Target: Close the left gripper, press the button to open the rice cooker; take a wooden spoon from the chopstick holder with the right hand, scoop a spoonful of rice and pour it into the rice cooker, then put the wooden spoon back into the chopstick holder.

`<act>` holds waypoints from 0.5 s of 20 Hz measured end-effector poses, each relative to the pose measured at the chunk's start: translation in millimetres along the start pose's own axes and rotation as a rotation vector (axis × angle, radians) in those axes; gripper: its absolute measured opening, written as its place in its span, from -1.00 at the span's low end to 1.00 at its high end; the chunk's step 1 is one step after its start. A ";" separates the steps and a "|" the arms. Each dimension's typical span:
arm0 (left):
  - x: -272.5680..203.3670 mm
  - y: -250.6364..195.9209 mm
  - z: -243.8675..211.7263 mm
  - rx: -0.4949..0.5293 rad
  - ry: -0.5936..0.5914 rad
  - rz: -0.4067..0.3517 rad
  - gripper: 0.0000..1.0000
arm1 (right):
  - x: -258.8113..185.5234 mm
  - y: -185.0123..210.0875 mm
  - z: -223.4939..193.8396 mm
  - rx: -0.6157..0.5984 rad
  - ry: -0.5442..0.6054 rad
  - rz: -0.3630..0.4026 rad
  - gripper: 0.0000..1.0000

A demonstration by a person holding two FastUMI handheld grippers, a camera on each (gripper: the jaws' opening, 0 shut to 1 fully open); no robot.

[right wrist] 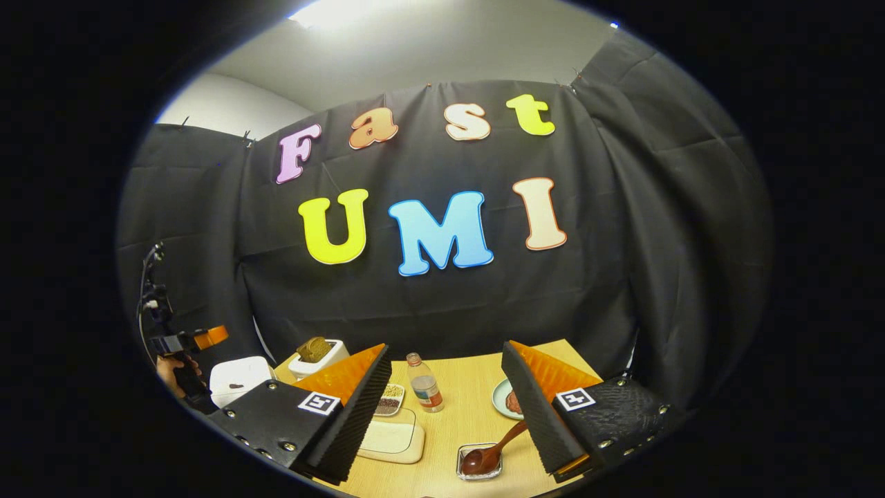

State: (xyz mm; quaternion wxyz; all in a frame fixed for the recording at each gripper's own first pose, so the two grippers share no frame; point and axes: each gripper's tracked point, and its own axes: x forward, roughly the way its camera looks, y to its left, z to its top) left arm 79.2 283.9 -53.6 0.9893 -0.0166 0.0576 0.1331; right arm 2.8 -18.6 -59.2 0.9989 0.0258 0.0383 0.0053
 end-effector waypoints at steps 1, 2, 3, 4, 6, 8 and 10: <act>-9.5 -18.0 15.6 0.014 -0.031 -0.032 0.79 | -1.6 -1.2 6.3 -0.002 -0.017 -0.008 0.95; -20.8 -33.9 29.4 0.025 -0.058 -0.055 0.79 | -3.1 -1.6 14.5 -0.001 -0.038 -0.010 0.96; -23.0 -48.3 40.8 0.030 -0.082 -0.076 0.79 | -5.0 0.9 19.9 -0.001 -0.054 -0.010 0.95; -25.0 -64.4 47.6 0.032 -0.099 -0.105 0.80 | -5.8 0.9 25.3 -0.005 -0.063 -0.019 0.95; -40.5 -91.3 60.1 0.044 -0.121 -0.134 0.79 | -7.5 5.2 35.8 -0.010 -0.077 -0.019 0.95; -62.6 -114.8 66.4 0.080 -0.135 -0.150 0.82 | -7.7 4.1 43.4 -0.018 -0.091 -0.040 0.95; -81.7 -140.4 67.9 0.095 -0.155 -0.175 0.82 | -11.9 10.2 50.8 -0.015 -0.107 -0.042 0.95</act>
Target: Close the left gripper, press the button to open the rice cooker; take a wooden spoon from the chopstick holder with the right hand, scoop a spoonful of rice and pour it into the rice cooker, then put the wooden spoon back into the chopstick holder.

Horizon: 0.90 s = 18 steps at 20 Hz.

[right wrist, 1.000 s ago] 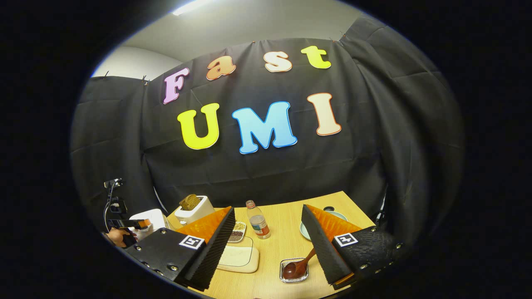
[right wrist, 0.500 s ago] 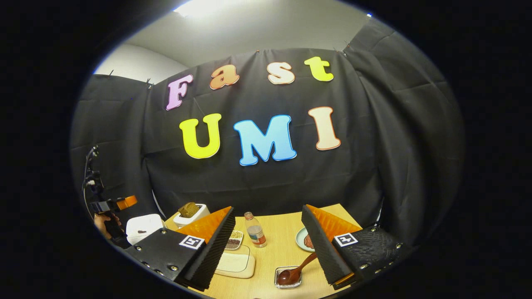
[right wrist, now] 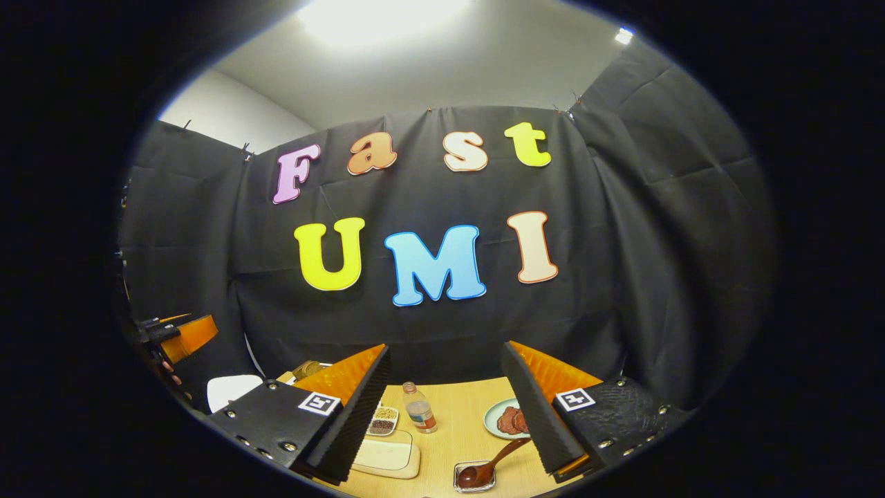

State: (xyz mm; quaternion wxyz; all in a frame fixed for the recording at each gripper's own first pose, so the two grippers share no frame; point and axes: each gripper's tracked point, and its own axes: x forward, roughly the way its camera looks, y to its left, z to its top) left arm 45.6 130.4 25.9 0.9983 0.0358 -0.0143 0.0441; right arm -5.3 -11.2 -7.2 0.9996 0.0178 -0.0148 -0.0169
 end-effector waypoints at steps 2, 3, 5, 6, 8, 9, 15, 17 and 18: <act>-6.0 -17.6 -8.8 -0.011 0.013 -0.033 0.84 | -1.9 5.4 6.0 -0.001 -0.017 0.002 0.95; -8.8 -23.7 -12.1 -0.021 0.021 -0.045 0.86 | -3.1 6.5 7.7 -0.010 -0.024 0.006 0.95; -10.8 -31.1 -12.9 -0.049 0.023 -0.063 0.88 | -5.4 11.3 10.3 -0.029 -0.036 0.012 0.95; -9.5 -28.8 -13.3 -0.059 0.024 -0.058 0.88 | -6.4 13.7 11.3 -0.034 -0.036 0.014 0.95; -8.6 -26.9 -12.5 -0.061 0.025 -0.058 0.88 | -8.5 19.7 10.8 -0.039 -0.036 0.016 0.95; -8.5 -25.1 -11.9 -0.056 0.024 -0.060 0.94 | -8.4 20.9 9.2 -0.041 -0.032 0.017 0.95; -12.6 -27.7 -15.3 -0.036 0.008 -0.118 0.82 | -10.9 34.3 6.3 -0.040 -0.021 0.004 0.95; -13.6 -28.4 -17.5 -0.006 0.012 -0.139 0.83 | -11.1 39.6 5.5 -0.045 -0.021 -0.008 0.95; -13.5 -27.4 -18.0 0.013 0.011 -0.146 0.83 | -12.0 42.6 5.2 -0.044 -0.022 -0.013 0.95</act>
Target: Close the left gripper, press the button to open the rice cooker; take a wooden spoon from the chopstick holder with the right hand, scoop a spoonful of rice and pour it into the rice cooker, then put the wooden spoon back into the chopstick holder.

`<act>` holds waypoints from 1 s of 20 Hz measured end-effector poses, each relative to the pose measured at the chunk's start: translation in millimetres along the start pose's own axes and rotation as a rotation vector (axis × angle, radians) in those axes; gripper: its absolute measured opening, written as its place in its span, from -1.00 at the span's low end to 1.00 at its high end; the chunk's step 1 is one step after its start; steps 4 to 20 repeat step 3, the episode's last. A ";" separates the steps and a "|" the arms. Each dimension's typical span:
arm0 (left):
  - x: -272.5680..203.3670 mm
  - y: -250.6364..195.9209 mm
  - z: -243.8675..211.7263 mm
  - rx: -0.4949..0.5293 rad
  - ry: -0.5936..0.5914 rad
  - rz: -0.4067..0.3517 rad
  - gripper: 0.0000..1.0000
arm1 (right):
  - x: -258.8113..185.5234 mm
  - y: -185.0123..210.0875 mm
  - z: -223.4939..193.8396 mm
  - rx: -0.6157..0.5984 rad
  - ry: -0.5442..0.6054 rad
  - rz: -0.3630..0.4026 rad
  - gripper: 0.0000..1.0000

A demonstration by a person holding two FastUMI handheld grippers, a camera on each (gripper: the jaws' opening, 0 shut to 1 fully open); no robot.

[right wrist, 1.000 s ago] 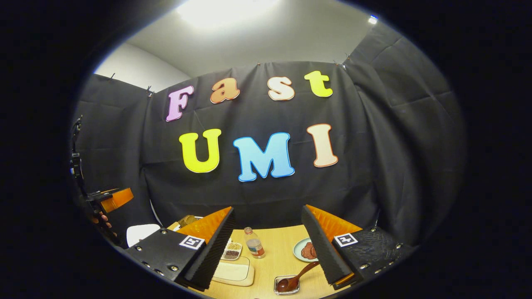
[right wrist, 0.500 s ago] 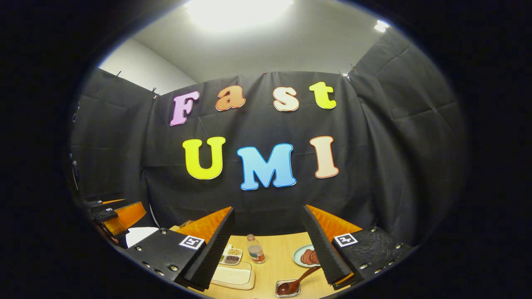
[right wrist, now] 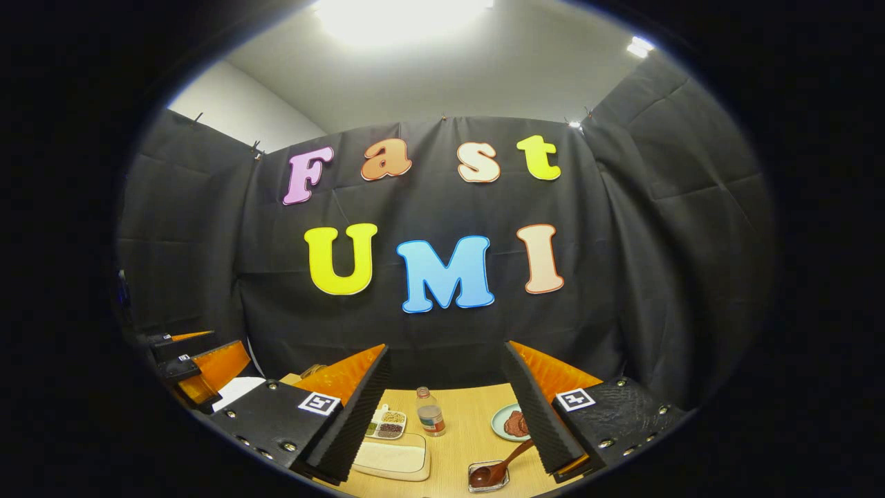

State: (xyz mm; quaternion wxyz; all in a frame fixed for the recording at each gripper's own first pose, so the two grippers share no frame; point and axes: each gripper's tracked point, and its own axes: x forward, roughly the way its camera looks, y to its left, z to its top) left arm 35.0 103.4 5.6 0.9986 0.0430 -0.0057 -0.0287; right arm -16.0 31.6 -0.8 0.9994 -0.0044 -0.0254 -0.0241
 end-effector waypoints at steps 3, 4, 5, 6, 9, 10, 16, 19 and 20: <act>0.1 3.8 2.7 0.033 -0.007 -0.019 0.83 | -2.6 9.8 -0.9 0.004 0.001 -0.009 0.95; 0.1 3.8 2.7 0.033 -0.007 -0.019 0.83 | -2.6 9.8 -0.9 0.004 0.001 -0.009 0.95; 0.1 3.8 2.7 0.033 -0.007 -0.019 0.83 | -2.6 9.8 -0.9 0.004 0.001 -0.009 0.95; 0.1 3.8 2.7 0.033 -0.007 -0.019 0.83 | -2.6 9.8 -0.9 0.004 0.001 -0.009 0.95; 0.1 3.8 2.7 0.033 -0.007 -0.019 0.83 | -2.6 9.8 -0.9 0.004 0.001 -0.009 0.95; 0.1 3.8 2.7 0.033 -0.007 -0.019 0.83 | -2.6 9.8 -0.9 0.004 0.001 -0.009 0.95; 0.1 3.8 2.7 0.033 -0.007 -0.019 0.83 | -2.6 9.8 -0.9 0.004 0.001 -0.009 0.95; 0.1 3.8 2.7 0.033 -0.007 -0.019 0.83 | -2.6 9.8 -0.9 0.004 0.001 -0.009 0.95; 0.1 3.8 2.7 0.033 -0.007 -0.019 0.83 | -2.6 9.8 -0.9 0.004 0.001 -0.009 0.95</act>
